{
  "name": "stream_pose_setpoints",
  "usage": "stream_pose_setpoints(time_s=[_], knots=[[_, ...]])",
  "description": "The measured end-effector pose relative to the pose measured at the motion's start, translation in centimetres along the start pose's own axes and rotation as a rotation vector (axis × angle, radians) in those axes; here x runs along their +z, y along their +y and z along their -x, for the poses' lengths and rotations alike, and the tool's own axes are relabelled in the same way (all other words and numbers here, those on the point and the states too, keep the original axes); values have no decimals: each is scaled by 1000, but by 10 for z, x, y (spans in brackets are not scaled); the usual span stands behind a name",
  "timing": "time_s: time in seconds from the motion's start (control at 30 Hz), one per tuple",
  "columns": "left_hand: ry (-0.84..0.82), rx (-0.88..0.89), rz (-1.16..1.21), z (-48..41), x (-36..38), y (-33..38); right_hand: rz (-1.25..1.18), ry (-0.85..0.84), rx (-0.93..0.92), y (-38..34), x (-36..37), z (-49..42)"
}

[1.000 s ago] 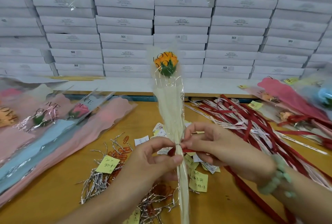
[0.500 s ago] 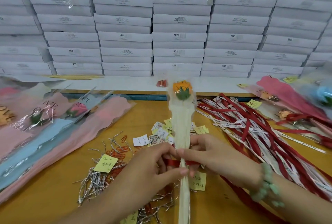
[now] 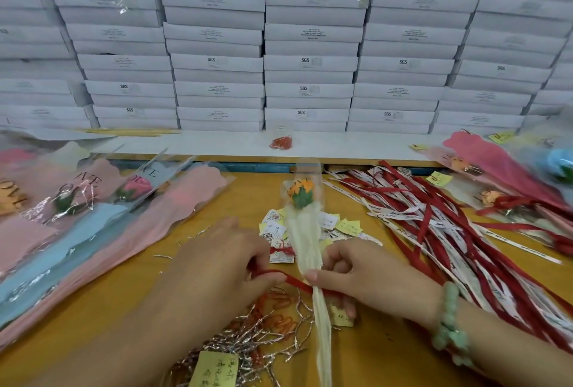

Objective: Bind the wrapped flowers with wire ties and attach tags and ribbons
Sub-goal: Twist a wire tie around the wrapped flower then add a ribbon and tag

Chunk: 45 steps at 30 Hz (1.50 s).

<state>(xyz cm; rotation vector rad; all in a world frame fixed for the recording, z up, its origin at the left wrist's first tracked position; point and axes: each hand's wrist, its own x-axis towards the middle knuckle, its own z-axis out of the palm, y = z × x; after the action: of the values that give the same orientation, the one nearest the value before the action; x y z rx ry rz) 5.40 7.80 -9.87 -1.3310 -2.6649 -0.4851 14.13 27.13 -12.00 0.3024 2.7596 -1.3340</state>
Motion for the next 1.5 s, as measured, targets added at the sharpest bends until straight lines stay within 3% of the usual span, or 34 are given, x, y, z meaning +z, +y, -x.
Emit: stream_pose_setpoints(time_s=[0.07,0.13,0.3,0.4,0.6,0.8,0.97,1.17,1.3,1.5], knots=[[-17,-2,114,-2,-3,-1,101,6,22,-2,-2,3],[-41,-50,386,-5,-8,-2,223,4,28,-4,-6,5],[-308,-30,1022,-7,-18,-4,401,6,-4,-7,-15,3],[-314,19,1179,-6,-18,-3,424,-19,-18,-6,-15,2],[-266,73,1137,-9,-17,-10,422,-34,-38,-1,-16,1],[-247,186,1252,-11,-12,-14,437,-39,-54,2,-16,-1],[-161,77,1382,-14,-3,-11,299,-104,-19,-4,-26,0],[-147,-78,1230,-17,5,-9,46,-175,139,-7,-57,4],[-230,-115,1201,-19,6,-3,-250,-373,135,-5,-80,6],[-172,-110,1143,-32,9,9,-633,-692,-98,2,-95,4]])
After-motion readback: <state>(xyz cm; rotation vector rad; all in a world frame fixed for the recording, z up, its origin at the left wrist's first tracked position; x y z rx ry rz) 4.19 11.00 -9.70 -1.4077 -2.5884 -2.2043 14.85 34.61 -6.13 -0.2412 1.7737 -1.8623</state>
